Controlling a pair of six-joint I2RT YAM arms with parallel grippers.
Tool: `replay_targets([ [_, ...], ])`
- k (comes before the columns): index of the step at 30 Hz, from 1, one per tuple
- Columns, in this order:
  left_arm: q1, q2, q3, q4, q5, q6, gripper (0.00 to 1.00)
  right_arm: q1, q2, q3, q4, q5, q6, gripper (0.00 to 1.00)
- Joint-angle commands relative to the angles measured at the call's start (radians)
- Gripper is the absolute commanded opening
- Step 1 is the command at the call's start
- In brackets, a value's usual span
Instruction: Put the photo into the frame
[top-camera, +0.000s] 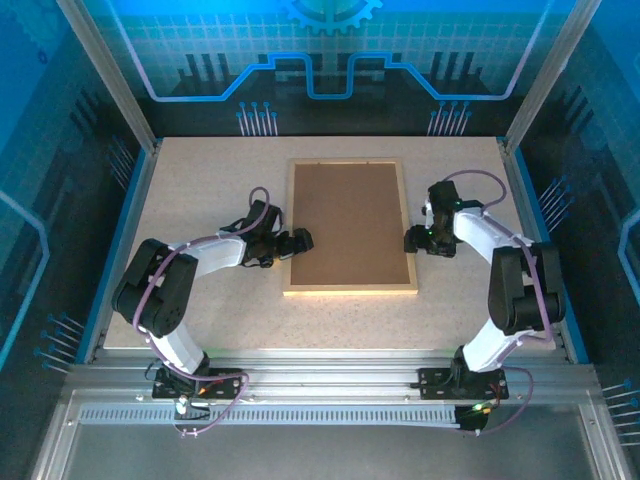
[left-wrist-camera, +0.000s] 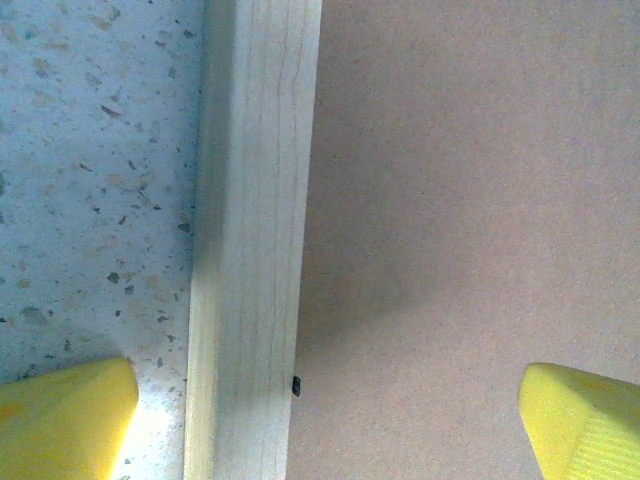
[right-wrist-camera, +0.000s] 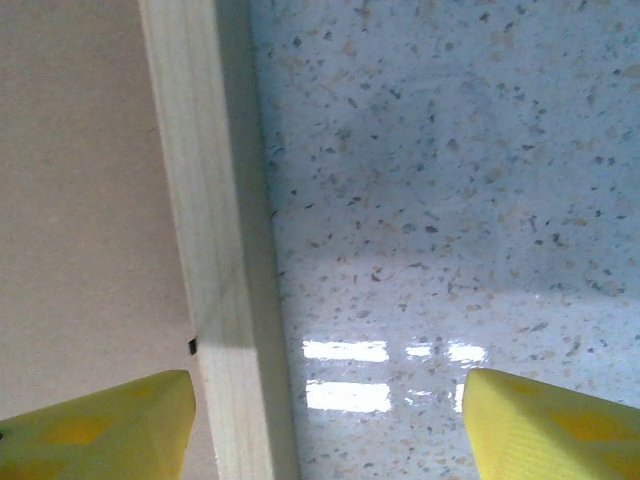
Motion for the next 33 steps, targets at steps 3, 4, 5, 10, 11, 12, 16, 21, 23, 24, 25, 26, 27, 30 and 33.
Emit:
replay_targets([
  [3,0.004,0.007,0.004,-0.018,0.033,-0.013,0.99,-0.01,0.024,0.04,-0.003,0.038,-0.016,0.72],
  [4,0.003,0.01,0.003,-0.018,0.035,-0.014,0.99,-0.01,0.027,0.045,-0.003,0.033,-0.014,0.72],
  [5,0.001,0.011,0.003,-0.016,0.037,-0.015,0.98,-0.01,0.032,0.05,-0.005,0.03,-0.014,0.72],
  [10,-0.001,0.013,0.005,-0.013,0.041,-0.018,0.98,-0.008,0.046,0.049,-0.008,0.022,-0.016,0.72],
  [11,-0.001,0.014,0.006,-0.013,0.042,-0.019,0.98,-0.006,0.044,0.046,-0.01,0.021,-0.016,0.72],
  [12,-0.001,0.016,0.007,-0.013,0.042,-0.018,0.99,-0.004,0.041,0.045,-0.012,0.028,-0.014,0.72],
  [16,-0.002,0.019,0.012,-0.013,0.052,-0.014,0.99,0.002,0.039,0.037,-0.019,0.03,-0.016,0.72],
  [21,-0.001,0.029,0.019,-0.008,0.069,-0.015,0.99,0.005,0.045,0.028,-0.019,0.03,-0.016,0.73],
  [23,-0.002,0.03,0.02,-0.006,0.075,-0.016,0.99,0.011,0.052,0.028,-0.019,0.03,-0.017,0.73],
  [24,-0.002,0.03,0.022,-0.006,0.077,-0.016,0.99,0.012,0.054,0.028,-0.018,0.036,-0.015,0.73],
  [25,-0.001,0.03,0.021,-0.007,0.078,-0.016,0.99,0.014,0.056,0.029,-0.019,0.038,-0.015,0.73],
  [26,-0.001,0.029,0.021,-0.007,0.078,-0.014,0.99,0.016,0.058,0.028,-0.019,0.039,-0.016,0.73],
  [27,-0.002,0.028,0.023,-0.007,0.078,-0.013,0.99,0.018,0.06,0.028,-0.02,0.041,-0.015,0.73],
  [30,-0.001,0.029,0.024,-0.01,0.081,-0.012,0.99,0.018,0.066,0.024,-0.021,0.048,-0.014,0.73],
  [33,0.0,0.03,0.025,-0.009,0.079,-0.012,0.99,0.021,0.07,0.024,-0.015,0.047,-0.013,0.73],
])
